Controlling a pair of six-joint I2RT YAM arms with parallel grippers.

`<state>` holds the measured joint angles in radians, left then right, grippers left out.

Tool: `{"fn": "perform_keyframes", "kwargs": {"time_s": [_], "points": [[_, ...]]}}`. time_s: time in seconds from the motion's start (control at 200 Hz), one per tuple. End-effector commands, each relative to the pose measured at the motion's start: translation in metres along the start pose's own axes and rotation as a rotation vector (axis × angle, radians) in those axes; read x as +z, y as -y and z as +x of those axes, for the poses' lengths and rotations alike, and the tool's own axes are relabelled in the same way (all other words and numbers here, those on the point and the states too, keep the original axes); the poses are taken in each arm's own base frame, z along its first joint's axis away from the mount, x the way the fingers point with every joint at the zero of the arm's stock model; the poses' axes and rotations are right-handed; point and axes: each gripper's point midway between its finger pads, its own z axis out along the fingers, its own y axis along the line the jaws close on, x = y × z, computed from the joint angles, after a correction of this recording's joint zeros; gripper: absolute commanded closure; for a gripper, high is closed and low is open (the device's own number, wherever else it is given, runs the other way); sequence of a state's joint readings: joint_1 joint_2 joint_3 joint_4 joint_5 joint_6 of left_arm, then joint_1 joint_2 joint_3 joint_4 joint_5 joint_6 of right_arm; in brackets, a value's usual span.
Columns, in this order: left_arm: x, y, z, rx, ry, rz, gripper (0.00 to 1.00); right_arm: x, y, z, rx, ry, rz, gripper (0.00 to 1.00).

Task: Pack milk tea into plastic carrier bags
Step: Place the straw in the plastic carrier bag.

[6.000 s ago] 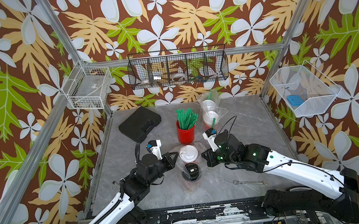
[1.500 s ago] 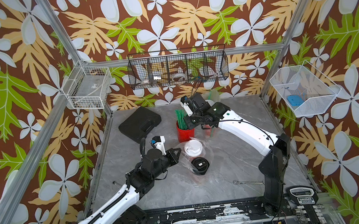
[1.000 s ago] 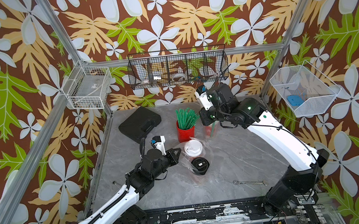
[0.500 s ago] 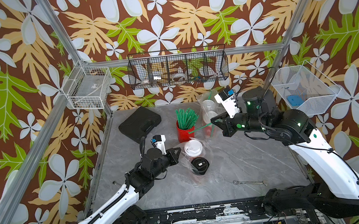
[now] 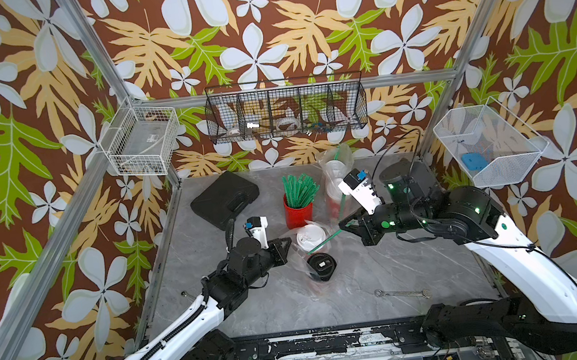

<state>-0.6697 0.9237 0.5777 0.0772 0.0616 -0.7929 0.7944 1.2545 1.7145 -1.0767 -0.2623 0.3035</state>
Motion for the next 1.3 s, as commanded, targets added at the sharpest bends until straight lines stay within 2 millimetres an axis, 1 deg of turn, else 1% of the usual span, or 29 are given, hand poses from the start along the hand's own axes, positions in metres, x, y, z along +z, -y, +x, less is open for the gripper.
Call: {"fn": "perform_keyframes", "kwargs": {"time_s": [0.0, 0.175, 0.29, 0.475, 0.531, 0.626, 0.701, 0.741, 0.821, 0.891, 1.066, 1.196, 1.291], "points": [[-0.001, 0.005, -0.003, 0.026, 0.013, 0.021, 1.00, 0.001, 0.000, 0.010, 0.011, -0.041, -0.002, 1.00], [-0.002, 0.007, -0.007, 0.030, 0.026, 0.023, 1.00, 0.002, -0.007, 0.015, 0.009, -0.075, -0.048, 1.00], [-0.001, 0.008, -0.009, 0.033, 0.033, 0.027, 1.00, 0.005, -0.018, 0.019, 0.009, -0.092, -0.116, 1.00], [-0.002, 0.012, -0.012, 0.040, 0.045, 0.037, 1.00, 0.009, -0.020, 0.027, 0.009, -0.136, -0.133, 1.00], [-0.002, 0.014, -0.014, 0.038, 0.049, 0.048, 1.00, 0.011, -0.019, 0.030, 0.008, -0.154, -0.130, 1.00], [-0.001, 0.017, -0.013, 0.036, 0.044, 0.064, 1.00, 0.012, -0.010, 0.031, 0.004, -0.173, -0.074, 1.00], [-0.002, 0.018, -0.012, 0.033, 0.044, 0.070, 1.00, 0.010, -0.001, 0.027, -0.005, -0.165, -0.015, 1.00], [-0.002, 0.017, -0.013, 0.033, 0.047, 0.069, 1.00, 0.009, 0.000, 0.025, -0.008, -0.154, -0.005, 1.00], [-0.002, 0.017, -0.013, 0.033, 0.047, 0.069, 1.00, 0.008, -0.007, 0.022, -0.014, -0.140, -0.044, 1.00], [-0.003, 0.018, -0.014, 0.033, 0.050, 0.072, 1.00, 0.011, -0.014, 0.023, -0.014, -0.149, -0.091, 1.00], [-0.002, 0.020, -0.014, 0.038, 0.049, 0.076, 1.00, 0.017, -0.023, 0.030, -0.027, -0.204, -0.140, 1.00], [0.000, 0.021, -0.013, 0.037, 0.043, 0.083, 1.00, 0.017, -0.032, 0.032, -0.063, -0.228, -0.164, 1.00], [0.001, 0.021, -0.013, 0.037, 0.041, 0.084, 1.00, 0.017, -0.033, 0.034, -0.076, -0.250, -0.163, 1.00]]}}
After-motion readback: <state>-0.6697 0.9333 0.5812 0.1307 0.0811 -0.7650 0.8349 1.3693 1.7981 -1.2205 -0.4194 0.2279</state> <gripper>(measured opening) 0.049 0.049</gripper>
